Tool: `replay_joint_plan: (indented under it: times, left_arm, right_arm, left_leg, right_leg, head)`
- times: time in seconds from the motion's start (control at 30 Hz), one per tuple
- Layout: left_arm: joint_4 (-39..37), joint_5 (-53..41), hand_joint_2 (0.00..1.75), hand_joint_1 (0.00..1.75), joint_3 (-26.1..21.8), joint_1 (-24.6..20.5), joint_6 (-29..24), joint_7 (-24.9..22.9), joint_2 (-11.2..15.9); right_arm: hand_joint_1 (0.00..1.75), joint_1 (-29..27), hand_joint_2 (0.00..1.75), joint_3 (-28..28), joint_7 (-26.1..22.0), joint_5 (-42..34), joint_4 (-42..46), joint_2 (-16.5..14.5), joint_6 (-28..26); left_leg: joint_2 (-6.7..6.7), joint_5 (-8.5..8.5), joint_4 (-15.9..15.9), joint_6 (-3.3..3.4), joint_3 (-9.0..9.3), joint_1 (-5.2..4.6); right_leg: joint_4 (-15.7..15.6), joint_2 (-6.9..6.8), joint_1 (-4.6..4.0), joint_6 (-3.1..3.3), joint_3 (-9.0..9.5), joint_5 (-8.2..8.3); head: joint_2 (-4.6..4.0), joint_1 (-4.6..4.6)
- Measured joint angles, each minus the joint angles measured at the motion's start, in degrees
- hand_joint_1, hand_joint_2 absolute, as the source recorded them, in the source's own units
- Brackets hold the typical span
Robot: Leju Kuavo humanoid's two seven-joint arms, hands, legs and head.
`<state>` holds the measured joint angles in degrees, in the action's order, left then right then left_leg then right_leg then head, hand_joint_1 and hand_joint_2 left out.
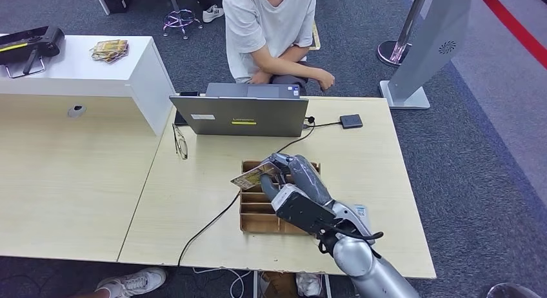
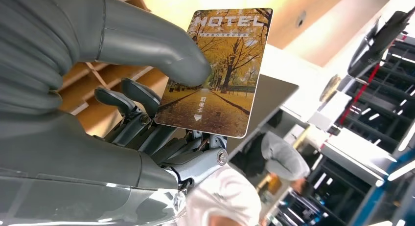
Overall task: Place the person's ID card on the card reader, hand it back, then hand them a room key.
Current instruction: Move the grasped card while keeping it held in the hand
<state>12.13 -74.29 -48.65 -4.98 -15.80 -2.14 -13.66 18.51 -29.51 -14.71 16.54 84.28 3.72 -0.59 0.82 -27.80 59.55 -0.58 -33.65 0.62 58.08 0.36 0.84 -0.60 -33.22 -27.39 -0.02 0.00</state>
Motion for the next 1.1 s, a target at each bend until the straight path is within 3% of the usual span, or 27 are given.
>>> replay_joint_plan:
  times: [0.37, 1.1]
  left_arm:
    - [0.0, 0.6, 0.00, 0.00, -0.6, 0.4, -0.6, 0.7, 0.0]
    - [0.0, 1.3, 0.00, 0.00, -1.3, 0.6, -1.4, 0.7, 0.0]
  right_arm:
    - [1.75, -3.3, 1.75, 4.7, -2.1, -8.0, -2.3, 2.8, 3.8]
    - [1.75, -9.4, 1.75, 10.7, -2.6, -14.2, -5.7, 7.5, 8.8]
  left_leg:
    - [0.00, 0.00, 0.0, 0.00, 0.00, 0.00]
    - [0.00, -0.02, 0.0, 0.00, 0.00, -0.01]
  right_leg:
    - [0.0, 0.00, 0.00, 0.00, 0.00, 0.00]
    - [0.0, 0.00, 0.00, 0.00, 0.00, 0.00]
  head:
    - [0.00, 0.00]
    - [0.00, 0.00]
